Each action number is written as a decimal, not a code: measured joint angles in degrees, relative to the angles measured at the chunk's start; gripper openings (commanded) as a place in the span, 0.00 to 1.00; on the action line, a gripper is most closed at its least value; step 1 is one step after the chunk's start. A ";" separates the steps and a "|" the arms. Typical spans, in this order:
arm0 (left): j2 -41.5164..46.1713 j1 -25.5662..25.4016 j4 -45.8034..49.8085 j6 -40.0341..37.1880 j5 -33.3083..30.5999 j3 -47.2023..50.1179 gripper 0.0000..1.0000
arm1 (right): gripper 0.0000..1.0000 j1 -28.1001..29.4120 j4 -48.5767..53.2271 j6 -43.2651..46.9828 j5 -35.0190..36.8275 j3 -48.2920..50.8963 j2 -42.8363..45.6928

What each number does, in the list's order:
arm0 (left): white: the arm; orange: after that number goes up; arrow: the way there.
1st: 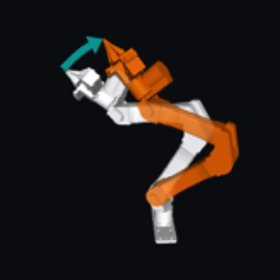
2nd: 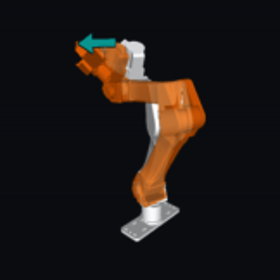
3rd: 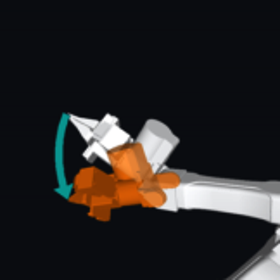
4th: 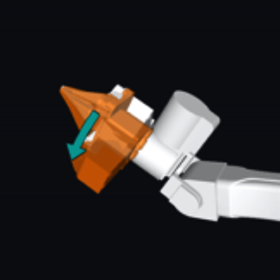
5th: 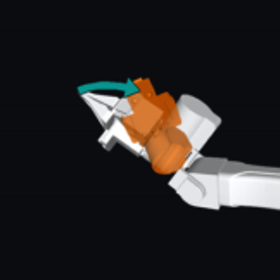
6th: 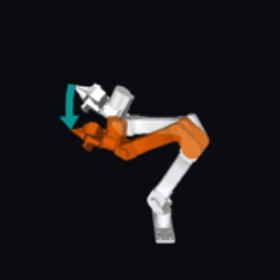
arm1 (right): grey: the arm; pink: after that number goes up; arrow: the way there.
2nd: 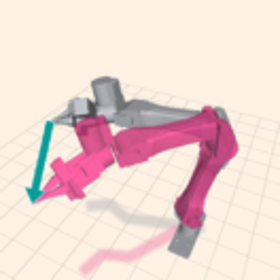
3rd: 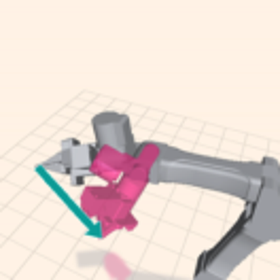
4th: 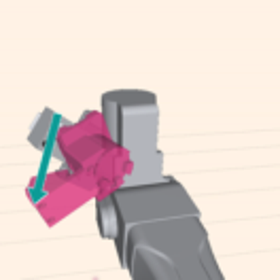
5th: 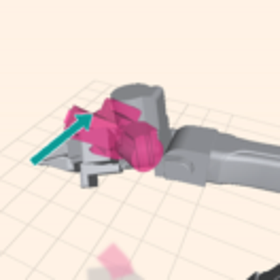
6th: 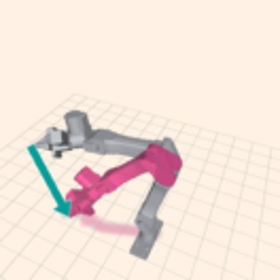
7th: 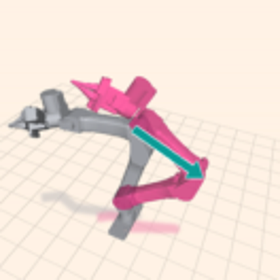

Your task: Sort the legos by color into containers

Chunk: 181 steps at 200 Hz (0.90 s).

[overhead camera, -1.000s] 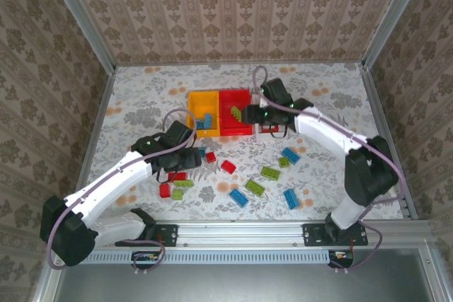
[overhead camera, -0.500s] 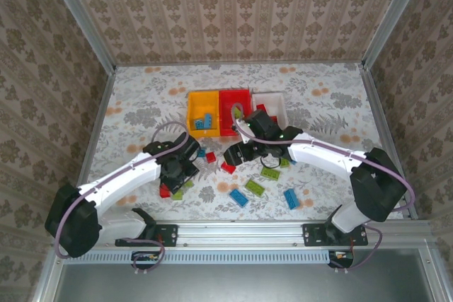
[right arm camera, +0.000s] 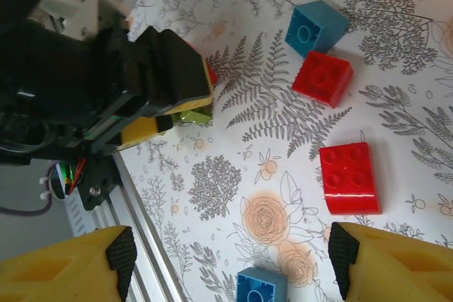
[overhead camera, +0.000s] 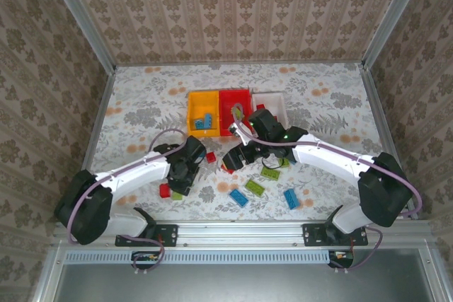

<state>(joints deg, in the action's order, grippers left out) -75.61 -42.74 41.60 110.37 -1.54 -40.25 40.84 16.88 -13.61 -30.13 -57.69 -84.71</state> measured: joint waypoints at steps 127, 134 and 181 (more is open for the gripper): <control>-0.63 -0.04 -2.36 3.19 0.07 1.62 0.09 | 0.74 0.00 -0.02 -0.24 -0.37 0.02 0.24; -0.39 -0.04 -1.99 3.19 0.07 1.62 0.09 | 0.74 0.00 0.00 -0.24 -0.35 0.02 0.24; 3.39 -1.31 3.91 2.97 -0.04 -2.32 0.03 | 0.73 -3.89 -0.07 -2.93 0.15 0.02 2.43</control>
<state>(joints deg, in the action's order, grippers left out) -72.23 -44.05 45.52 113.34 -1.58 -42.57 36.95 16.82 -16.53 -29.98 -57.67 -82.28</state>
